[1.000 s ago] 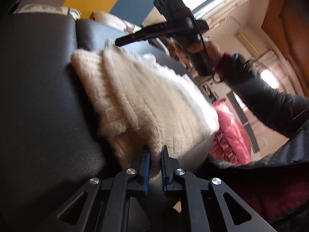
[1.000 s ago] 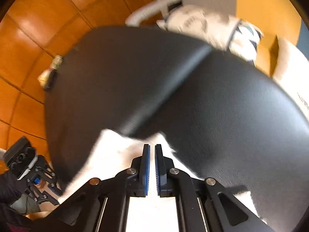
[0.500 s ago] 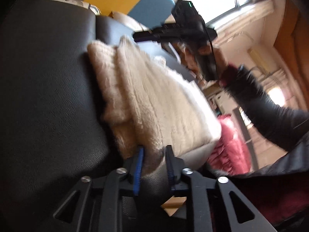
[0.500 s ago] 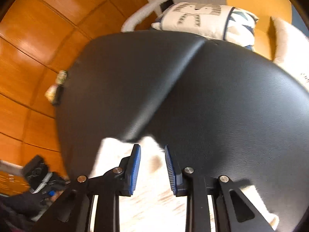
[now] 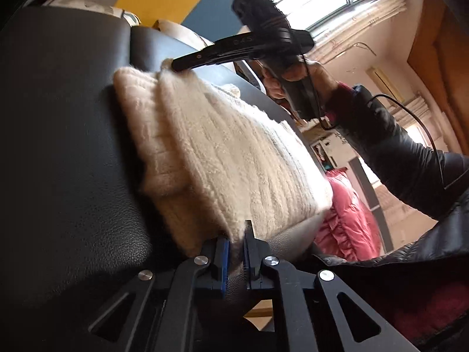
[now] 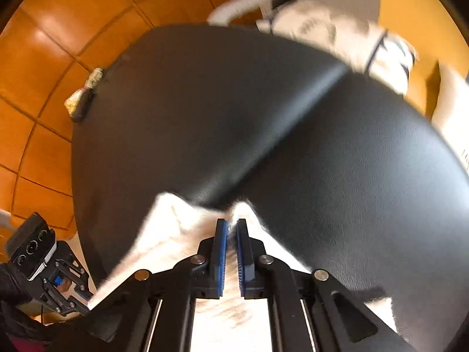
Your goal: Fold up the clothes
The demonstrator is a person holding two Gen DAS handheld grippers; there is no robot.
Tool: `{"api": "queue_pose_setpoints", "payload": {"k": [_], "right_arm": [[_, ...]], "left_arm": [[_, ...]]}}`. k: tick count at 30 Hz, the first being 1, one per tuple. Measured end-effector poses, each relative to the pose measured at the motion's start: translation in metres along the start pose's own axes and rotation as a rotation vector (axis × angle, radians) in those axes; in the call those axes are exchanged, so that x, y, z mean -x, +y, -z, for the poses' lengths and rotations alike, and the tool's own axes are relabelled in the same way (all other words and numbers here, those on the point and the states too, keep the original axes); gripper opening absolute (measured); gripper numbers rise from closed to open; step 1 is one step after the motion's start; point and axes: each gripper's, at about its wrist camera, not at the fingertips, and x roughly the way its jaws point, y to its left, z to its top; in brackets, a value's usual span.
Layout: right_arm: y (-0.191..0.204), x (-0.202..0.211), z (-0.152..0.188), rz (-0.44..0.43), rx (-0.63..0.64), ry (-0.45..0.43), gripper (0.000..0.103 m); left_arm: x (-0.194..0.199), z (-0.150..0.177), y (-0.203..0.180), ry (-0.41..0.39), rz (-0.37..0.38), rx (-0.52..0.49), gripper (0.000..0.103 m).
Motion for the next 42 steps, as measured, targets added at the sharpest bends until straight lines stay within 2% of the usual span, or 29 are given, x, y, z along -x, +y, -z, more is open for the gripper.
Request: {"api": "queue_pose_setpoints", "payload": {"k": [2, 7, 9, 11, 13, 16, 18, 20, 23, 27, 29, 31, 32, 35, 37, 39, 42], "right_arm": [[0.001, 0.000, -0.002, 0.020, 0.008, -0.015, 0.005], [-0.010, -0.037, 0.002, 0.056, -0.008, 0.052, 0.005], [-0.013, -0.036, 0.002, 0.055, -0.026, 0.030, 0.005], [-0.017, -0.030, -0.001, 0.058, -0.066, 0.010, 0.007], [-0.021, -0.019, 0.000, 0.038, -0.134, -0.010, 0.020], [-0.018, 0.022, 0.017, 0.011, -0.178, -0.131, 0.021], [-0.009, 0.045, 0.039, -0.007, -0.193, -0.179, 0.021], [-0.004, 0.064, 0.070, 0.003, -0.210, -0.195, 0.021], [0.001, 0.087, 0.122, 0.022, -0.247, -0.204, 0.021], [-0.003, 0.089, 0.206, 0.087, -0.357, -0.186, 0.021], [-0.007, 0.086, 0.235, 0.122, -0.409, -0.174, 0.021], [-0.012, 0.082, 0.254, 0.137, -0.434, -0.198, 0.021], [-0.013, 0.084, 0.258, 0.128, -0.452, -0.219, 0.021], [-0.016, 0.101, 0.270, 0.063, -0.524, -0.310, 0.021], [-0.017, 0.121, 0.290, 0.053, -0.541, -0.367, 0.021], [-0.019, 0.141, 0.309, 0.051, -0.564, -0.413, 0.021], [-0.022, 0.163, 0.344, 0.112, -0.602, -0.439, 0.021]], "left_arm": [[0.003, 0.006, -0.001, -0.010, -0.014, 0.008, 0.007], [0.001, 0.017, 0.002, 0.007, -0.069, 0.040, 0.007], [-0.004, 0.019, 0.002, 0.035, -0.098, 0.047, 0.008], [-0.001, 0.019, 0.005, 0.031, -0.102, 0.086, 0.009], [0.006, 0.018, 0.008, 0.025, -0.107, 0.126, 0.018], [0.026, 0.015, 0.010, -0.036, -0.130, 0.184, 0.032], [0.043, 0.011, 0.007, -0.095, -0.128, 0.193, 0.039], [0.058, 0.005, -0.001, -0.167, -0.140, 0.182, 0.050], [0.061, -0.006, -0.019, -0.216, -0.132, 0.140, 0.056], [0.028, -0.019, -0.039, -0.176, -0.154, 0.082, 0.057], [0.000, -0.022, -0.041, -0.110, -0.228, 0.075, 0.057], [-0.026, -0.018, -0.036, -0.016, -0.316, 0.086, 0.056], [-0.033, -0.016, -0.036, -0.003, -0.343, 0.087, 0.056], [-0.029, -0.016, -0.043, -0.013, -0.379, 0.105, 0.056], [-0.018, -0.017, -0.044, -0.026, -0.378, 0.126, 0.056], [-0.008, -0.019, -0.048, -0.052, -0.378, 0.136, 0.056], [0.000, -0.026, -0.051, -0.111, -0.352, 0.186, 0.057]]}}
